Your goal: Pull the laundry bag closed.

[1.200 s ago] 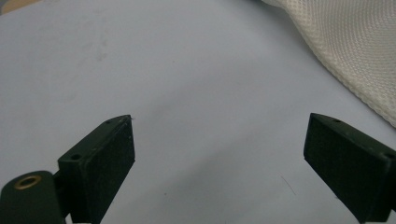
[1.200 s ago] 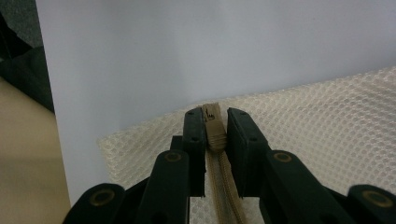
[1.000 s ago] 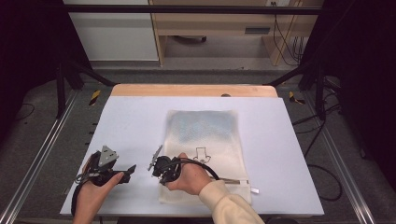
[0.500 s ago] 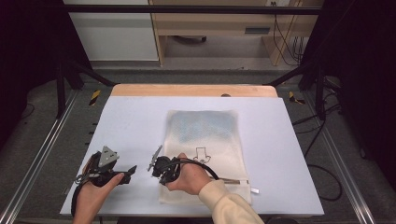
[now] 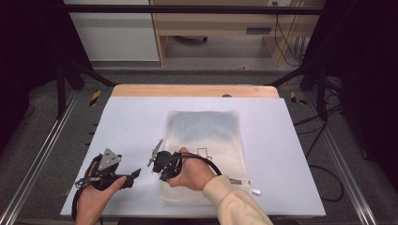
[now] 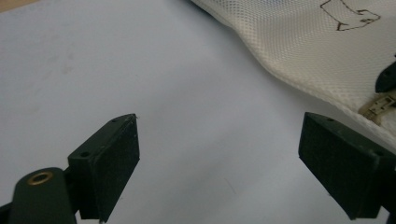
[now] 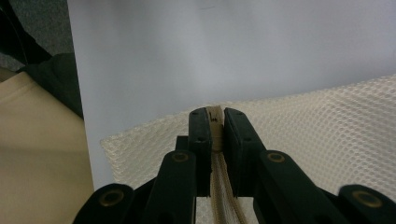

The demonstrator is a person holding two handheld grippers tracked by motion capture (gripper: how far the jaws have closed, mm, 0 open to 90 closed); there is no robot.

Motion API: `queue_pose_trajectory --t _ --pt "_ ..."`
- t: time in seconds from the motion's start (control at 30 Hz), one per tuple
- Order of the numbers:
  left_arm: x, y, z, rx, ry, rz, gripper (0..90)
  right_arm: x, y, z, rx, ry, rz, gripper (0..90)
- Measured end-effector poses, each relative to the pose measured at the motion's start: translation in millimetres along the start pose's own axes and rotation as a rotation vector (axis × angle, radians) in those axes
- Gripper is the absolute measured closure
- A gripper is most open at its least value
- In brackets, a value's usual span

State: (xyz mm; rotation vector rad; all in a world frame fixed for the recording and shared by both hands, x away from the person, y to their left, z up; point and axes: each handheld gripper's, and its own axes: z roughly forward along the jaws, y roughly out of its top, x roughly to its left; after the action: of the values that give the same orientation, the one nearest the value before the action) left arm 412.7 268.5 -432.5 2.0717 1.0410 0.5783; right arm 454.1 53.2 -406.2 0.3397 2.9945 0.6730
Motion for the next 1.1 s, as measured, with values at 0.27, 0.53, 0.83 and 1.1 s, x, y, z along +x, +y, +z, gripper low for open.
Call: queue_pose_trajectory --t 0.27,0.53,0.83,1.1 --pt "-9.6 -2.7 -1.3 -0.018 -0.113 -0.051 10.5 -1.6 1.9 -9.1 -0.013 -0.008 -0.012 81.9" --pt "-26.4 -1.6 -0.4 -0.017 -0.194 -0.045 10.2 -0.9 1.5 -9.8 -0.016 -0.015 -0.016 81.9" --pt "-45.6 -0.7 9.8 -0.009 -0.242 -0.011 9.3 -0.4 0.2 -9.8 -0.025 -0.015 -0.008 81.9" --pt "-55.4 1.5 14.6 -0.013 -0.290 -0.002 10.6 -1.0 -2.4 -11.5 -0.038 -0.007 0.002 81.8"
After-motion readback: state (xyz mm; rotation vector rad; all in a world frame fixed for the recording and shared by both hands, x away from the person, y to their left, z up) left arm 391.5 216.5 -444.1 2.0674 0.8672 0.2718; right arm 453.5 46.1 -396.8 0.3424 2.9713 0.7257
